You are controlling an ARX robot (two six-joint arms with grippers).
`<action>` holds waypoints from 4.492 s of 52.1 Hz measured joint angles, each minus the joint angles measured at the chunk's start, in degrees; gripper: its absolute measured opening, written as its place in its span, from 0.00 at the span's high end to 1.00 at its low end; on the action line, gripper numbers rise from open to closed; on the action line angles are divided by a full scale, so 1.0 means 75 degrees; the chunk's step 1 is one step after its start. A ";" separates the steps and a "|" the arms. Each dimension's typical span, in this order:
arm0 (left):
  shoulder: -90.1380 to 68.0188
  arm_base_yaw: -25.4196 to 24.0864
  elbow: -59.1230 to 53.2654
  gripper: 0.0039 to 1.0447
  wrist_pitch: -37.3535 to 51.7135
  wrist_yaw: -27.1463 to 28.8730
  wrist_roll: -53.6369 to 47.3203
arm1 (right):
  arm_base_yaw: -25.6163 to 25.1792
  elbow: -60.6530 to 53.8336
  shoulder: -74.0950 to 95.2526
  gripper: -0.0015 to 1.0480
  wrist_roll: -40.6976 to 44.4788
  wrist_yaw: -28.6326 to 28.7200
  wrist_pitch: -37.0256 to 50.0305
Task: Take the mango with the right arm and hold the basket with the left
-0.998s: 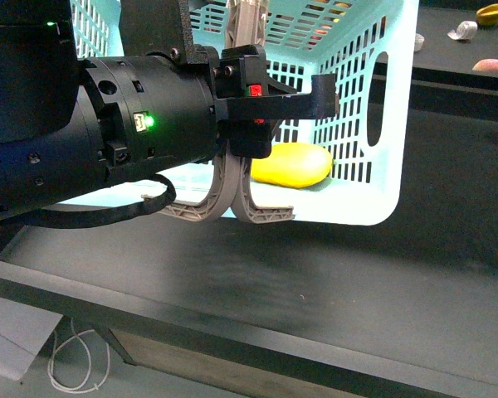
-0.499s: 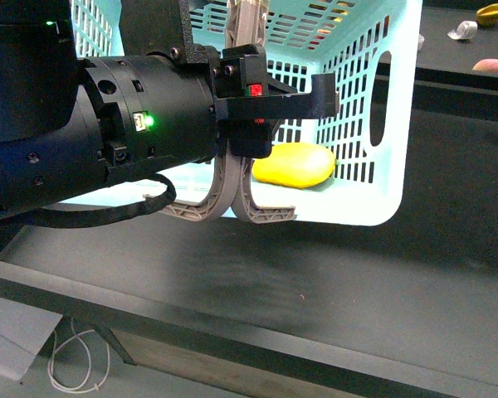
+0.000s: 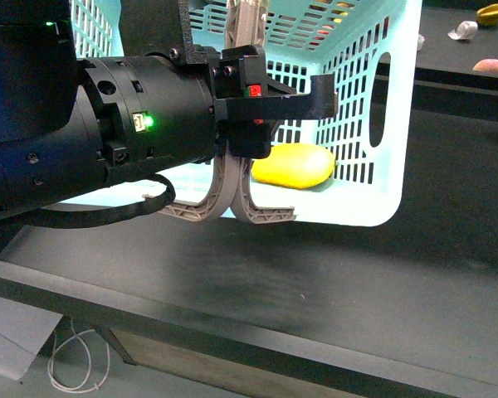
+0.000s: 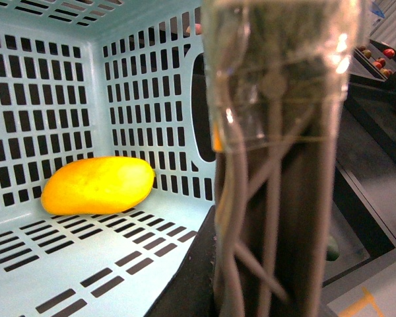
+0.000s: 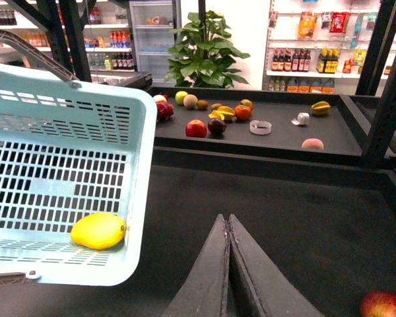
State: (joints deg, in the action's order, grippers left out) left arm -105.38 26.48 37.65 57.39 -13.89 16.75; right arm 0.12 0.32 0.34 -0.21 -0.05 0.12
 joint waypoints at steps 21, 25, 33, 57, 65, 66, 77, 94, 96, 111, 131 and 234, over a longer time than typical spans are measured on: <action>0.0000 -0.0003 0.0000 0.95 0.0000 0.0000 -0.0006 | 0.0000 0.0000 -0.0003 0.98 0.0000 0.0000 -0.0003; 0.0000 -0.0003 0.0000 0.95 0.0000 0.0000 -0.0003 | 0.0000 0.0000 -0.0003 0.98 0.0000 0.0000 -0.0003; 0.0000 -0.0003 0.0000 0.95 0.0000 -0.0003 0.0000 | 0.0000 0.0000 -0.0003 0.88 0.0009 0.0000 -0.0003; 0.0000 -0.0003 0.0000 0.95 0.0000 0.0000 0.0000 | 0.0000 0.0000 -0.0003 0.17 0.0009 0.0000 -0.0003; 0.0000 -0.0003 0.0000 0.95 0.0000 0.0000 -0.0003 | 0.0000 0.0000 -0.0003 0.09 0.0006 0.0000 -0.0003; 0.0000 -0.0003 0.0000 0.95 0.0000 0.0000 -0.0003 | 0.0000 0.0000 -0.0003 0.08 0.0006 0.0000 -0.0003; 0.0000 -0.0003 0.0000 0.95 0.0000 0.0000 -0.0003 | 0.0000 0.0000 -0.0003 0.08 0.0006 -0.0003 -0.0003; -0.0210 0.0189 0.0265 0.95 0.0149 0.2751 -0.0207 | 0.0003 0.0000 -0.0006 0.08 0.0006 0.0015 -0.0003; -0.0262 0.0146 0.0388 0.95 0.0149 0.2926 -0.0079 | 0.0000 0.0000 -0.0006 0.08 0.0006 0.0012 -0.0003; -0.1023 -0.0498 0.1542 0.95 -0.0326 0.3646 0.1431 | 0.0000 0.0000 -0.0009 0.08 0.0006 0.0015 -0.0003; -0.2436 -0.1081 0.4045 0.95 -0.1772 0.4558 0.4334 | 0.0000 0.0000 -0.0012 0.08 0.0006 0.0015 -0.0003; -0.1445 -0.2212 0.3652 0.08 -0.2789 0.4975 0.5759 | 0.0000 0.0000 -0.0012 0.08 0.0006 0.0015 -0.0003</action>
State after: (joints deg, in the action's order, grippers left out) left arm -116.22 9.89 65.04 36.47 23.42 59.94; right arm 0.12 0.32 0.25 -0.16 0.05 0.10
